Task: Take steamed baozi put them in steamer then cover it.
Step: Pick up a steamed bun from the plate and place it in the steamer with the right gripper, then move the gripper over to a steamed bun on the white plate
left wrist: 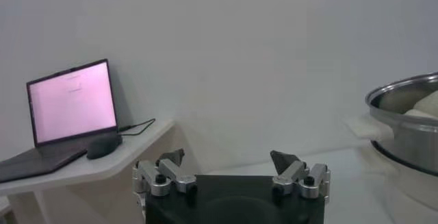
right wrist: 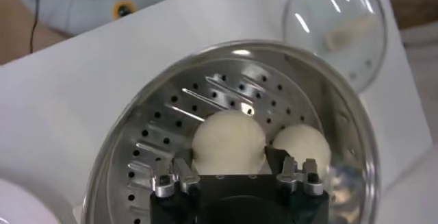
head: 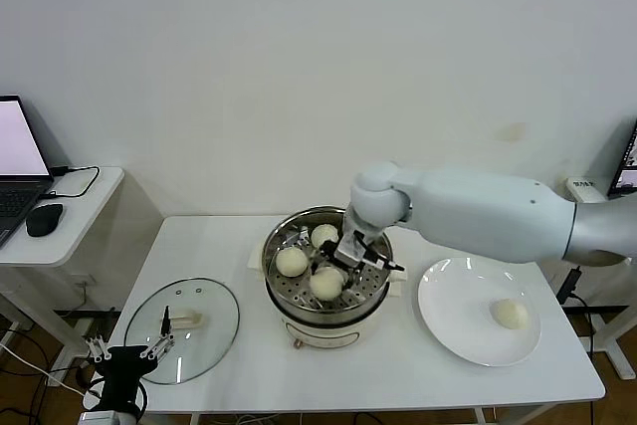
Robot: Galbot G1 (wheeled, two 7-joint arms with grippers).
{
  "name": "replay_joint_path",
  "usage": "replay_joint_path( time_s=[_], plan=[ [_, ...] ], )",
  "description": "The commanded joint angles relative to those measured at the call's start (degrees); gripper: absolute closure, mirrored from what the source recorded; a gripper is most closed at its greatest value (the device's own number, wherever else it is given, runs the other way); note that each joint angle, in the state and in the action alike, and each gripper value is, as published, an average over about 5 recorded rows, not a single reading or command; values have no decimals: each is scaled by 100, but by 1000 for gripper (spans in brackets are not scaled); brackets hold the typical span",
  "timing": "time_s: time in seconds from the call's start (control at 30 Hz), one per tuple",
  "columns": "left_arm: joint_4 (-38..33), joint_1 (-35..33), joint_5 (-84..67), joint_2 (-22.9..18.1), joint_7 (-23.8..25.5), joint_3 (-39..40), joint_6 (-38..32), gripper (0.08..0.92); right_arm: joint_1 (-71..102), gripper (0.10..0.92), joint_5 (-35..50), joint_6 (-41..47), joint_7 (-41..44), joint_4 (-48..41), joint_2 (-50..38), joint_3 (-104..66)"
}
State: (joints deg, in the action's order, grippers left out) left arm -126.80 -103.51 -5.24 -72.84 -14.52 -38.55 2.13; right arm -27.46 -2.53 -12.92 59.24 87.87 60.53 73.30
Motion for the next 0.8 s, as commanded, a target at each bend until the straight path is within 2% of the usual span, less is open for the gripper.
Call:
replay_joint_path(
  time_s=[0.03, 0.17, 0.33, 0.47, 0.6, 0.8],
  plan=[
    [-5, -6, -3, -4, -3, 2, -5, 177, 60, 355, -365, -491, -26, 24, 132, 92],
    [-9, -15, -5, -10, -6, 1, -10, 177, 75, 340, -401, -566, -94, -8, 150, 89],
    [-19, -14, -8, 1, -6, 1, -12, 177, -3, 234, -420, -624, -166, -19, 100, 52],
    [-24, 5, -13, 31, -2, -1, -9, 177, -238, 205, -348, -589, -129, -10, -102, -70],
    [-5, 48, -25, 76, 2, 10, -5, 177, -560, 203, 154, -81, -23, 88, -538, -253],
    [29, 141, -39, 167, 8, 55, 10, 177, -870, 203, 667, 1249, 200, 287, -1430, -526]
  ],
)
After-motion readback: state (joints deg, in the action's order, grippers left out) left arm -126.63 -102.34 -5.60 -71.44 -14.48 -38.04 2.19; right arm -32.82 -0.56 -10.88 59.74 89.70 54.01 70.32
